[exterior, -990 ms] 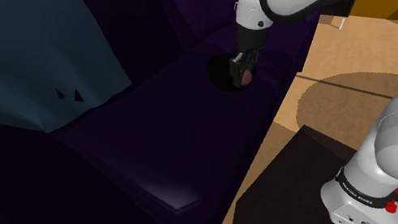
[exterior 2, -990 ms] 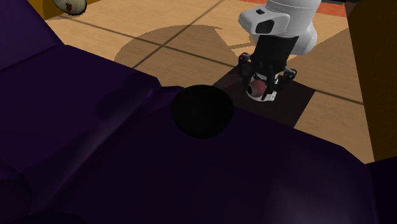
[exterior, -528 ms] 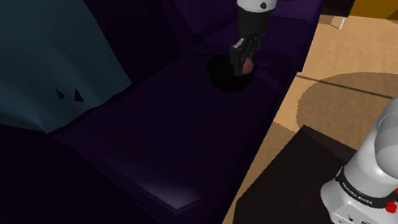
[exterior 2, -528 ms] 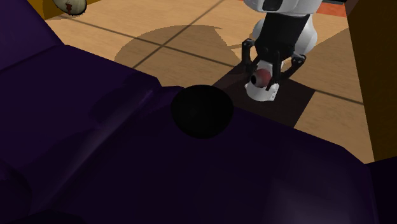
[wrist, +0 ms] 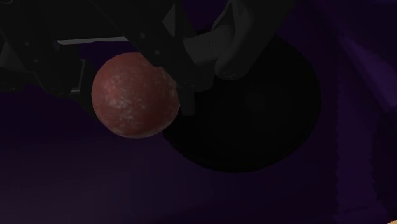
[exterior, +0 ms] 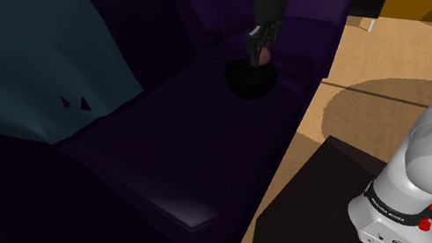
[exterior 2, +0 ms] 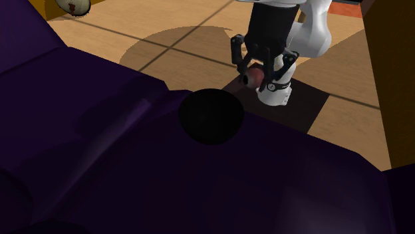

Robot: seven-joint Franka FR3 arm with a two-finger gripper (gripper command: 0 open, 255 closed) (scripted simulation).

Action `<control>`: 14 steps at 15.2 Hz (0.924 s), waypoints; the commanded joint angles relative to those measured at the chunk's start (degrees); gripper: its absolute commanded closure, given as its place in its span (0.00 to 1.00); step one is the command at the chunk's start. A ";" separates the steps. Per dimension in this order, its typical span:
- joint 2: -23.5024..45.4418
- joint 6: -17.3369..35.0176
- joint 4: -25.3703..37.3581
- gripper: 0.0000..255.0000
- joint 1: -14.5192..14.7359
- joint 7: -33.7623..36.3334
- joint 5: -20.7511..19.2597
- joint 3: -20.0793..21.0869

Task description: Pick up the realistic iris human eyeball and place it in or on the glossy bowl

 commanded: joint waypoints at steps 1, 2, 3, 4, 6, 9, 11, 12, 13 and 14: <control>3.31 0.76 2.55 1.00 -0.72 -1.73 -0.54 -1.26; 5.05 1.01 4.03 1.00 -1.09 -2.65 -0.75 -1.91; 6.80 1.22 5.58 1.00 -1.45 -3.56 -0.92 -2.54; 8.58 1.38 7.19 1.00 -1.79 -4.47 -1.05 -3.17; 13.54 1.56 11.97 1.00 -2.67 -6.92 -1.19 -4.81; 13.67 3.87 9.78 1.00 -2.70 -6.93 -1.18 -4.79; 13.82 5.41 8.39 1.00 -2.70 -6.94 -1.18 -4.80; 13.91 6.19 7.71 1.00 -2.70 -6.95 -1.18 -4.80; 14.01 6.96 7.04 1.00 -2.70 -6.95 -1.17 -4.81; 14.13 7.73 6.39 1.00 -2.70 -6.96 -1.17 -4.81</control>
